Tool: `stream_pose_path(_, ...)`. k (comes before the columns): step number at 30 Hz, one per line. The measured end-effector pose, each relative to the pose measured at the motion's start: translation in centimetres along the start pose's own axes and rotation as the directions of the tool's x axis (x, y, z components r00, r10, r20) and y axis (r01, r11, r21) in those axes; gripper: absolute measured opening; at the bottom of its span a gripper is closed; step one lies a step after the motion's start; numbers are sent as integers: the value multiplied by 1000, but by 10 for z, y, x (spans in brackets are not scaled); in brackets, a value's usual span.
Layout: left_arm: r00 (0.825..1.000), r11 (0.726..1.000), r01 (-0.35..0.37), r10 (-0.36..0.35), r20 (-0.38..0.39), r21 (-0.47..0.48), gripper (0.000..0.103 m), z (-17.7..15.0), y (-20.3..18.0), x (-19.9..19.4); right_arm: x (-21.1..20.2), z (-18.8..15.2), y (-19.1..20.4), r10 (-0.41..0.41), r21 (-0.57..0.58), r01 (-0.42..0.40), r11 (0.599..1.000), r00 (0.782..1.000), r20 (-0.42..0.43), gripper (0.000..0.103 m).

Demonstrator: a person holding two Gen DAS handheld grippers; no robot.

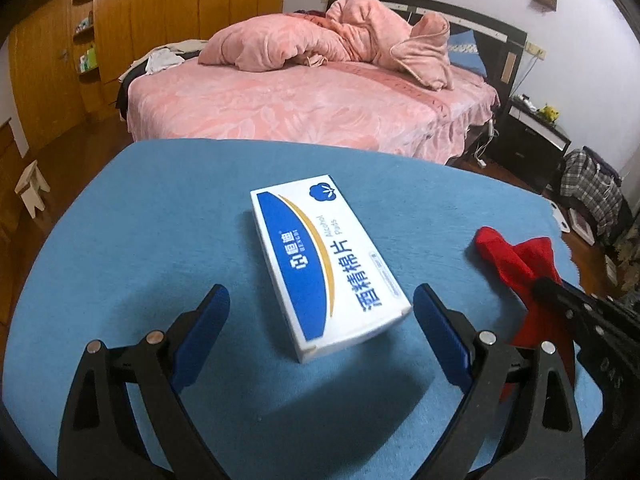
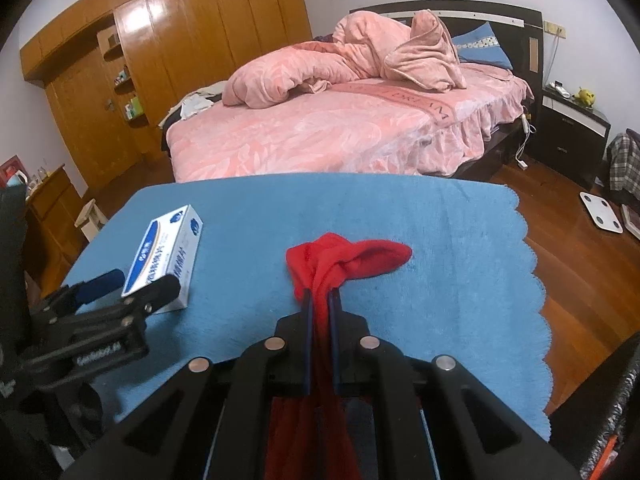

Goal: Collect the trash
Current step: 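Grasp the white-blue alcohol pad box with the left gripper while the right gripper holds the glove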

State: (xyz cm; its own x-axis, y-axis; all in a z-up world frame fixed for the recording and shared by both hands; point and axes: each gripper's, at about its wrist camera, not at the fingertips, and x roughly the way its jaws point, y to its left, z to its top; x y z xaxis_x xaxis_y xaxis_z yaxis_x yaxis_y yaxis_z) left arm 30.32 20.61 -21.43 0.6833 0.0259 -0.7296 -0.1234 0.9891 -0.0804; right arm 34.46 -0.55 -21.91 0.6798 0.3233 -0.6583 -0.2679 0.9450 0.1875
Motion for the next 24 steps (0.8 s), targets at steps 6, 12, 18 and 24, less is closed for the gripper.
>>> stream_pose_path(6, 999, 1000, 2, 0, -54, 23, 64, 2, -4, 12, 2, -3, 1, 4, -12, -4, 1000, 1000, -4, 7)
stream_pose_path(12, 1000, 1000, 11, -11, -17, 18, 62, 2, -3, 3, -3, -2, 3, 5, -12, -5, 1000, 1000, 3, 7)
stream_pose_path(18, 1000, 999, 25, -26, 14, 31, 61, -2, -8, -17, -12, -1, 2, 7, -7, -7, 1000, 1000, 11, 7)
stream_pose_path(24, 999, 999, 35, -36, 35, 41, 61, -7, -14, -37, -24, 0, 2, 15, 1, -15, 1000, 1000, 21, 7)
